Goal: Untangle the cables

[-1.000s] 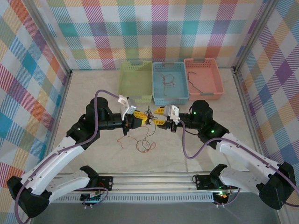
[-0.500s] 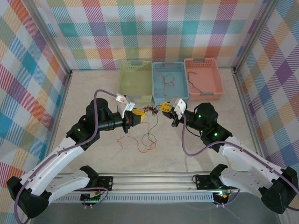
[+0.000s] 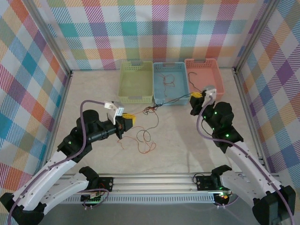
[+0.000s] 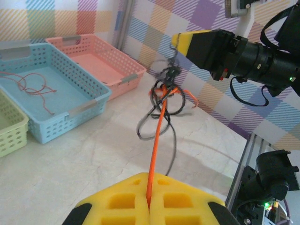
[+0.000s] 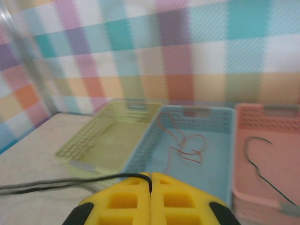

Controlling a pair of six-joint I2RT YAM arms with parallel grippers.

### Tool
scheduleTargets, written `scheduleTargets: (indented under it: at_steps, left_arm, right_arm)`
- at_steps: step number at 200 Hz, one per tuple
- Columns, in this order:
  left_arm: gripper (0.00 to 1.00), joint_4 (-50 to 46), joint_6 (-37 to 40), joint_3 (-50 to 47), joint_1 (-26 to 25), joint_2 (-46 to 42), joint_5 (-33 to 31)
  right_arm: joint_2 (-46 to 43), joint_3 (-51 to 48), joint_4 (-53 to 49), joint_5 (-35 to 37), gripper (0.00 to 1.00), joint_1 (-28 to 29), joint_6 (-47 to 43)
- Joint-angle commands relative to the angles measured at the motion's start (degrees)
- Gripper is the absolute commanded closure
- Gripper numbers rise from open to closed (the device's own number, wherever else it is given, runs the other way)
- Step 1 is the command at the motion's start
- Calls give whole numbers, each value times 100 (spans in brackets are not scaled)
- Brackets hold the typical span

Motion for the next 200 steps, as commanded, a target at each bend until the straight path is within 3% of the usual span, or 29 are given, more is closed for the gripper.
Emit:
scheduleTargets:
  at_steps: [1, 55, 128, 200]
  left_arm:
    - [100, -151, -186, -33, -43, -349, -452]
    - [100, -691, -328, 65, -43, -865, -1360]
    - [100, -1552, -470, 294, -43, -1649, -2947]
    - [100, -2263, -518, 732, -43, -1951, -4237]
  right_arm:
    - [-109, -20, -193, 684, 100, -296, 597]
    - [-14, 38, -555, 855, 100, -782, 716]
    - [353, -234, -349, 674, 100, -1901, 1259]
    - [604, -276, -384, 904, 100, -2523, 1144]
